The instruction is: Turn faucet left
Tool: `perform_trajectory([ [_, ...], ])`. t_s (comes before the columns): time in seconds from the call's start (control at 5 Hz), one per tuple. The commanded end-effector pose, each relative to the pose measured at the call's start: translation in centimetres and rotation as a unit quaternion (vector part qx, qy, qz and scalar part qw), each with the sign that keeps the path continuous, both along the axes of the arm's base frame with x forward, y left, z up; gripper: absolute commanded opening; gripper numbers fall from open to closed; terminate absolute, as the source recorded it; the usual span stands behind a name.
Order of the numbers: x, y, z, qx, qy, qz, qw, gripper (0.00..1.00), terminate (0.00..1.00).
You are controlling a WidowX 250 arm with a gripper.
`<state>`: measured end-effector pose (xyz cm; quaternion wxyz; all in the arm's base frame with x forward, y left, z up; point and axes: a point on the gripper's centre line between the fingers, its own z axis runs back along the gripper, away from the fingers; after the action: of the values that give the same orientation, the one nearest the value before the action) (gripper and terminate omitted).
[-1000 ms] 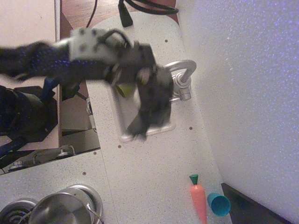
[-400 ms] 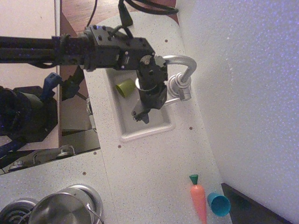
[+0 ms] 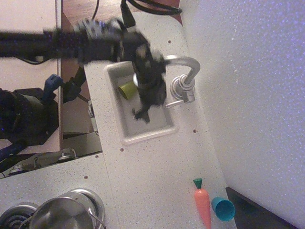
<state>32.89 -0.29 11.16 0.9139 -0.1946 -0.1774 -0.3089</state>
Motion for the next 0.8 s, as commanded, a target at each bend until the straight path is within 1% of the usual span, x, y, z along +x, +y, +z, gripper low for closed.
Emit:
perform_trajectory([
  [0.0,2.7,4.5,6.2,-0.055,-0.074,0.071,0.9932,1.0,0.0],
  [0.2,3.5,4.4,7.0,-0.062,-0.07,0.054,0.9942,1.0,0.0],
  [0.4,4.6,2.8,8.0,-0.065,-0.07,0.026,0.9951,1.0,0.0],
  [0.6,5.0,1.4,7.5,-0.042,-0.06,-0.003,0.9973,1.0,0.0],
])
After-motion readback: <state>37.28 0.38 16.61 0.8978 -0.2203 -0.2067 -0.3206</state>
